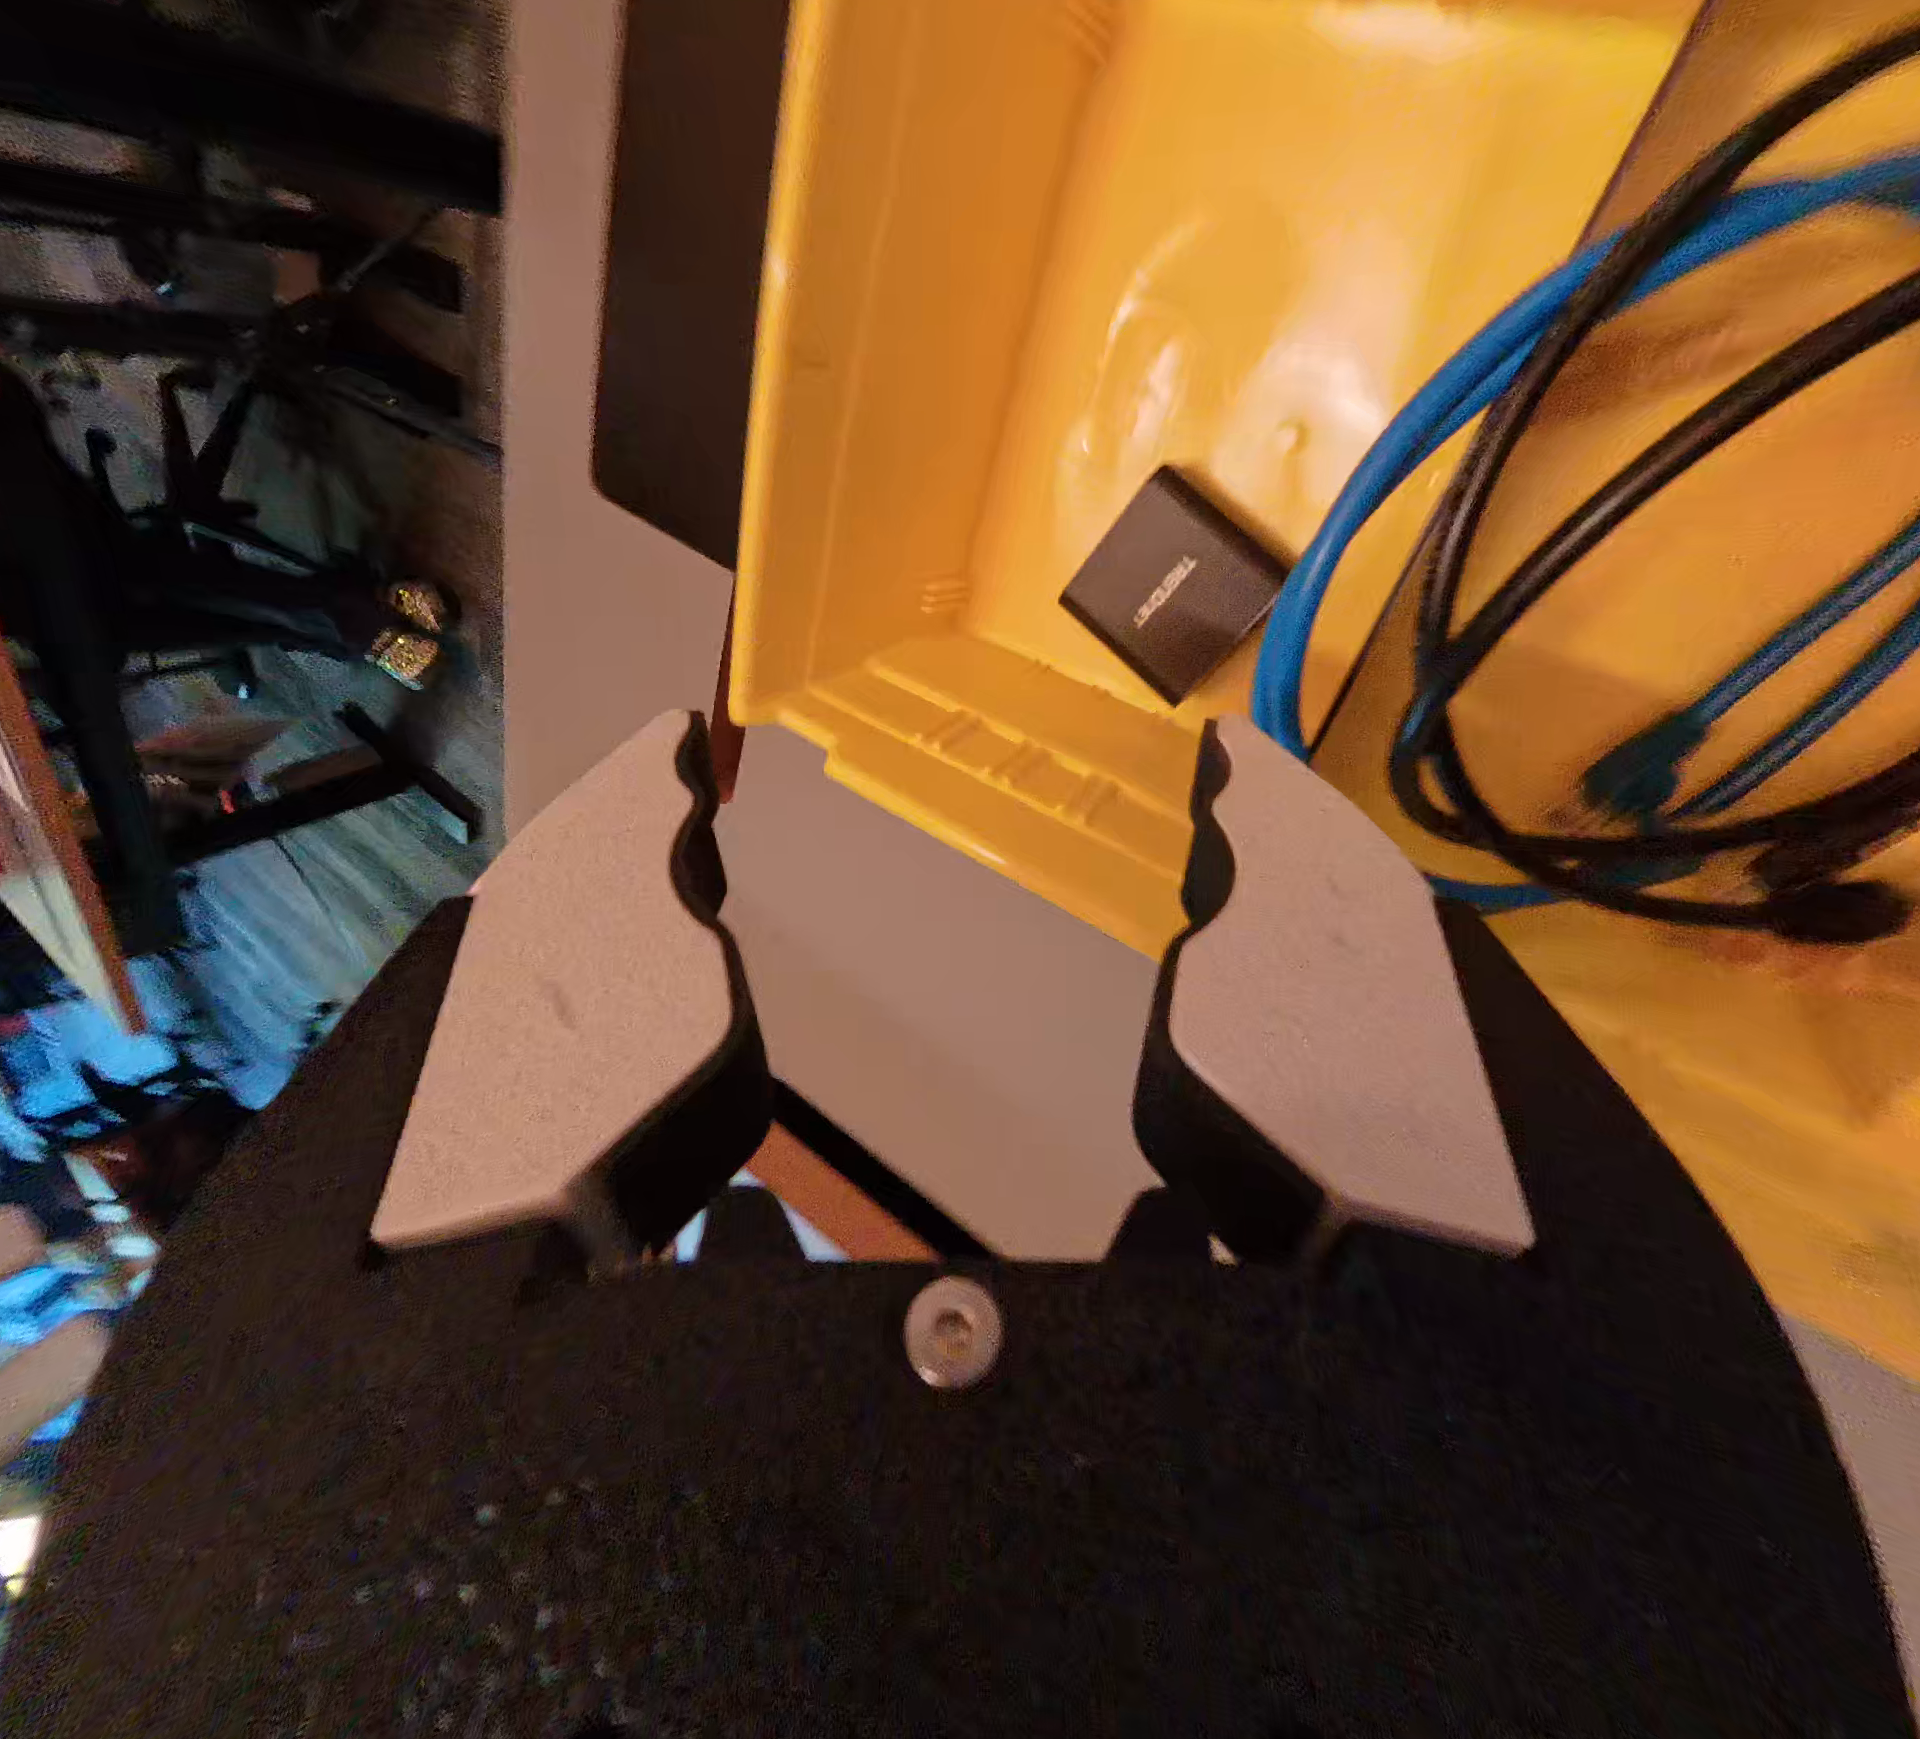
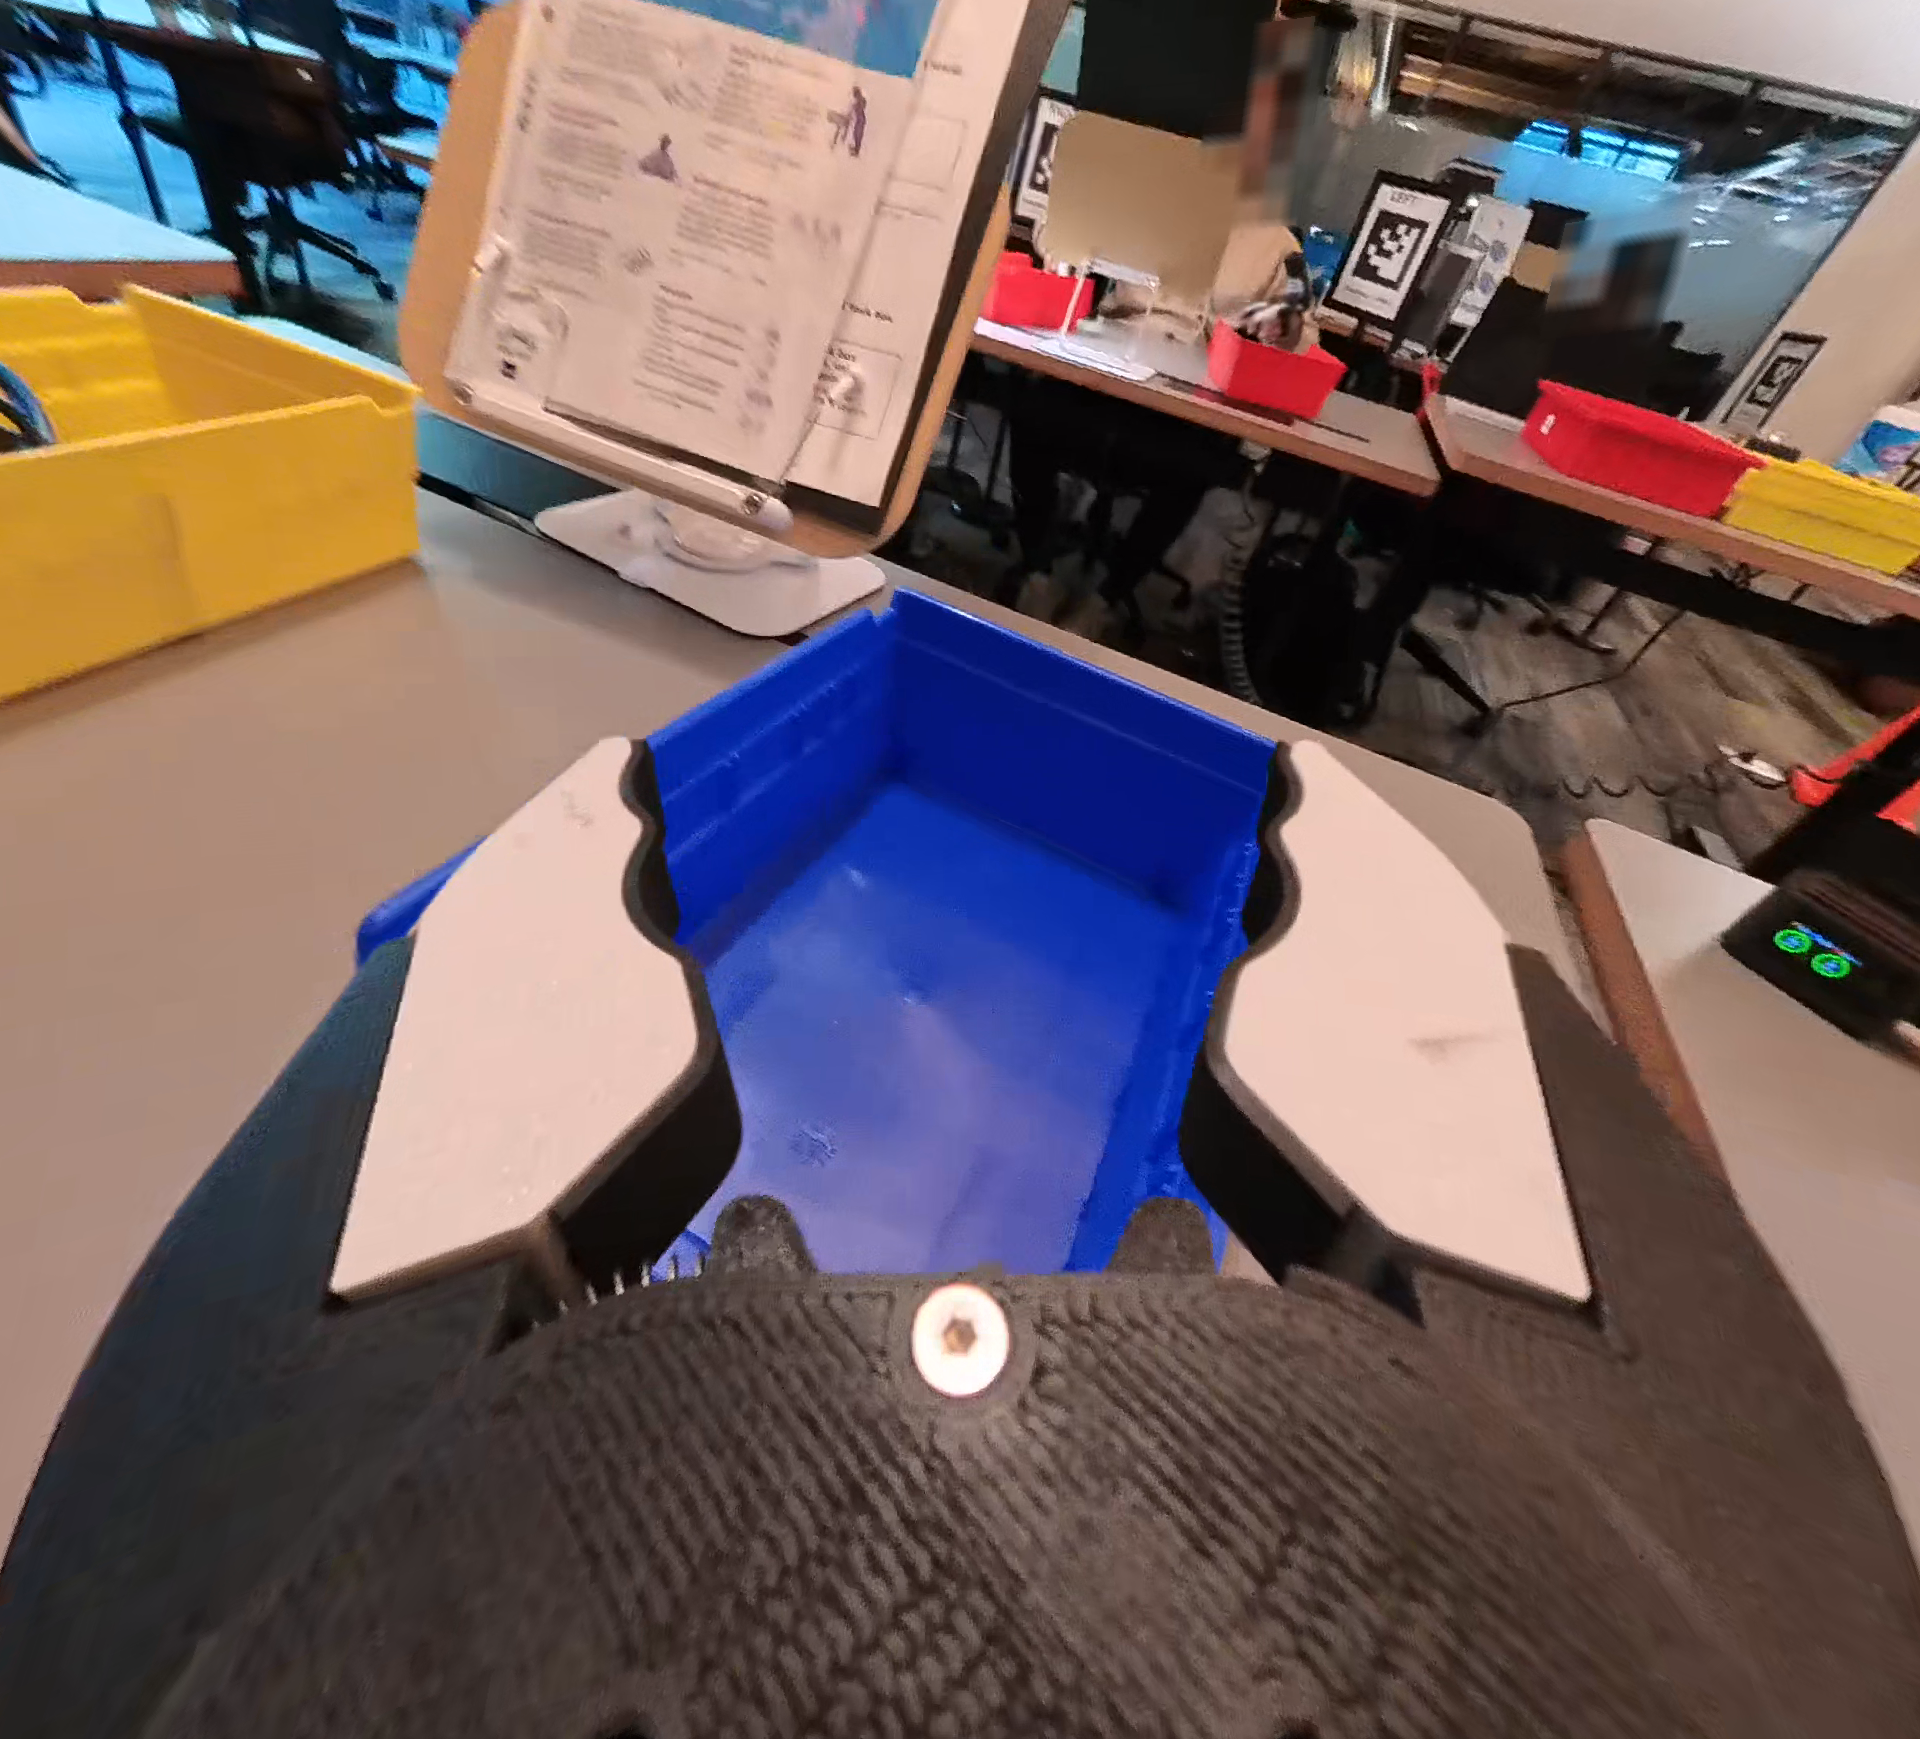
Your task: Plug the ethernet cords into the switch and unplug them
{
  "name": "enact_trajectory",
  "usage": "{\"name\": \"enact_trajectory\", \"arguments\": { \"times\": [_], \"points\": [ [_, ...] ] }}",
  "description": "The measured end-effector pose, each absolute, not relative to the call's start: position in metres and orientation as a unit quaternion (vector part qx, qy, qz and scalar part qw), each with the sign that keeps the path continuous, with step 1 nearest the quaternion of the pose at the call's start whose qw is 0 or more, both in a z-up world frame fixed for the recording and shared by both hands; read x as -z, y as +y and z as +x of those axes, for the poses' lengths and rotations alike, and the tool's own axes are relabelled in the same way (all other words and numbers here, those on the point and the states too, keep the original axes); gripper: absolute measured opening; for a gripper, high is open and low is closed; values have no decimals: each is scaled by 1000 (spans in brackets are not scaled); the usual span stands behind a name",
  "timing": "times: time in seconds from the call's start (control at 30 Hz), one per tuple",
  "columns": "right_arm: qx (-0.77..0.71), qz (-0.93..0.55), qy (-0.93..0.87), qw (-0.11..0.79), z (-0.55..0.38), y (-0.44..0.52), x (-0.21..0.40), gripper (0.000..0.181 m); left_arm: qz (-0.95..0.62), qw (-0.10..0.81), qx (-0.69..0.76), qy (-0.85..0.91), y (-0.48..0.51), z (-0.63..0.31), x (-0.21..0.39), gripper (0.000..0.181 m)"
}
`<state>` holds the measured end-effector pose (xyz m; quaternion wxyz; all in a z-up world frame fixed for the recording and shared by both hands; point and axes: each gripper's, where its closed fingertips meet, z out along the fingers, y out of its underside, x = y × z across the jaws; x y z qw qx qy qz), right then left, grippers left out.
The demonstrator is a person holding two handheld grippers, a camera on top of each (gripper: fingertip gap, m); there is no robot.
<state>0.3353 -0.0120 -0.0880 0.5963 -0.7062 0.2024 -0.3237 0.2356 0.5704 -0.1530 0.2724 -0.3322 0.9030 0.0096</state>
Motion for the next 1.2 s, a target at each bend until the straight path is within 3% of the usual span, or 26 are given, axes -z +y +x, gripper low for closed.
{"name": "enact_trajectory", "arguments": {
  "times": [0.03,0.17,0.3,0.63,0.73,0.8,1.03,1.2],
  "points": [
    [321,-701,208,602,337,-14,87,106,-306,251,-39,917,574,241,164,88],
    [310,-684,224,622,341,-22,86,99,-239,178,-147,943,592,255,211,97],
    [316,-674,232,626,344,-28,85,96,-212,99,-185,955,594,251,241,86],
    [307,-682,234,621,349,-25,95,98,-612,-62,-117,780,568,229,261,60],
    [299,-679,235,628,350,-24,97,97,-669,-69,-103,733,562,233,271,58],
    [296,-679,239,628,351,-26,98,97,-686,-81,-94,717,555,233,278,73],
    [286,-675,226,641,342,-21,89,96,-650,-31,-123,749,568,236,288,60],
    [263,-670,202,665,326,-2,78,93,-589,95,-98,796,575,260,261,58]
  ]
}}
